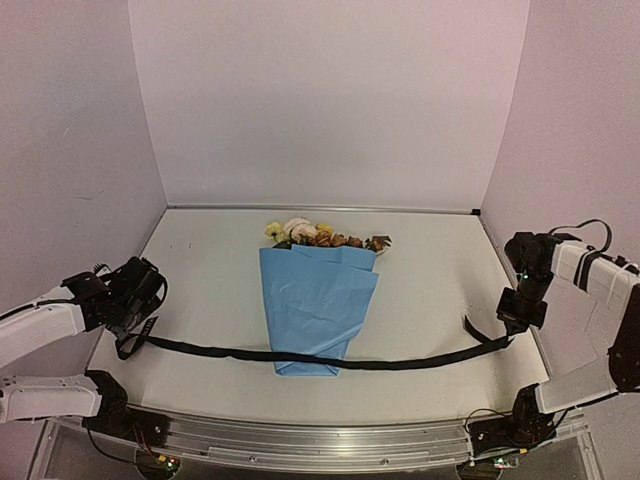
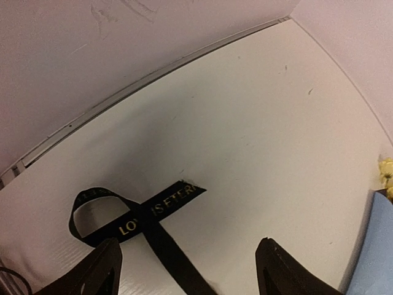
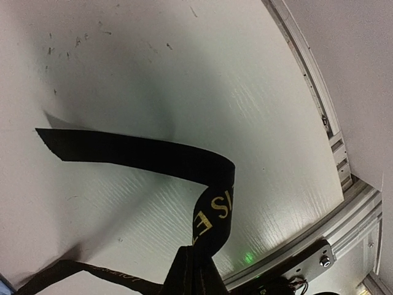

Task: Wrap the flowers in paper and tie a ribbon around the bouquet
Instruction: Straighten the ribbon at the center of the board, then pick up the folded bouquet from the center of the board, then place the folded bouquet on the ribbon, then pick up the left side of the ribbon at the center of the board, then pick up the right side of the ribbon from the center of the board.

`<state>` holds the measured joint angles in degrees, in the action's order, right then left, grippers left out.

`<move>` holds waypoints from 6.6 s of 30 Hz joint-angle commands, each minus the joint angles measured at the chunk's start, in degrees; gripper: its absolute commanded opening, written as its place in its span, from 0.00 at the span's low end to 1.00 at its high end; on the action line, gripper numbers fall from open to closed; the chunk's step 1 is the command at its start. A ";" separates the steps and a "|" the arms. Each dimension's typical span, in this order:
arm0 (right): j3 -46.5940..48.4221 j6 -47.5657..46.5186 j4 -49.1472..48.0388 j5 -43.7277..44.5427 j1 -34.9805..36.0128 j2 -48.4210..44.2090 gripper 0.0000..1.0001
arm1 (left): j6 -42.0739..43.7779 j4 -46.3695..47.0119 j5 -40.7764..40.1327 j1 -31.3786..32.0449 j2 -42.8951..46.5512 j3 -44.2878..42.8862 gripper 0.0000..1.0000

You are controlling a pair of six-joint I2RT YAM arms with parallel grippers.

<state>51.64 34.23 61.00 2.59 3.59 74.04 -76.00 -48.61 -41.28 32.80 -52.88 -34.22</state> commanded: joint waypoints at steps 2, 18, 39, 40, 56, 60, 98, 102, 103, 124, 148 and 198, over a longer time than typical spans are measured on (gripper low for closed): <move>2.94 -1.43 3.38 -0.25 -1.91 -0.07 0.28 | 16.95 12.03 6.18 -0.28 3.35 -2.54 0.82; 5.73 -1.10 -15.71 -18.90 18.35 3.49 0.78 | 38.27 43.35 49.53 -0.28 -16.56 -9.17 0.78; 17.52 10.47 -41.12 -26.28 32.99 32.13 0.77 | 31.67 59.54 67.59 0.61 -42.23 -12.22 0.79; 17.72 11.26 -42.04 -26.73 32.99 33.13 0.76 | 31.48 59.86 67.97 0.82 -43.39 -12.63 0.79; 22.77 22.45 -52.13 -30.96 32.99 44.37 0.33 | 27.42 62.79 71.53 4.12 -55.11 -19.87 0.66; 25.08 22.96 -51.82 -30.98 32.83 44.89 0.21 | 27.67 59.29 71.66 4.12 -56.85 -23.56 0.59; 21.24 28.20 -34.17 -27.79 37.23 32.25 0.00 | 18.24 44.54 74.51 9.41 -47.62 -21.74 0.23; 17.57 29.24 -35.34 -26.19 38.92 30.38 0.00 | 16.23 45.87 72.31 11.44 -45.24 -18.38 0.23; 16.92 29.34 -35.36 -25.80 39.32 30.01 0.00 | 15.93 45.93 71.70 11.63 -44.77 -17.67 0.23; 8.80 18.29 -21.51 -15.63 35.65 15.11 0.79 | 3.53 11.51 34.37 5.63 -24.47 -15.24 0.90; -17.96 23.27 -18.20 -2.58 24.34 -12.92 0.92 | 2.69 4.90 22.40 -23.77 -20.23 -5.44 0.69; -22.89 30.49 -21.45 2.44 6.72 -4.91 0.81 | 12.03 19.38 25.80 -26.66 -23.59 -5.75 0.00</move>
<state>30.70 62.95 41.48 0.58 11.41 69.36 -65.70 -30.87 -15.14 6.42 -77.52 -37.50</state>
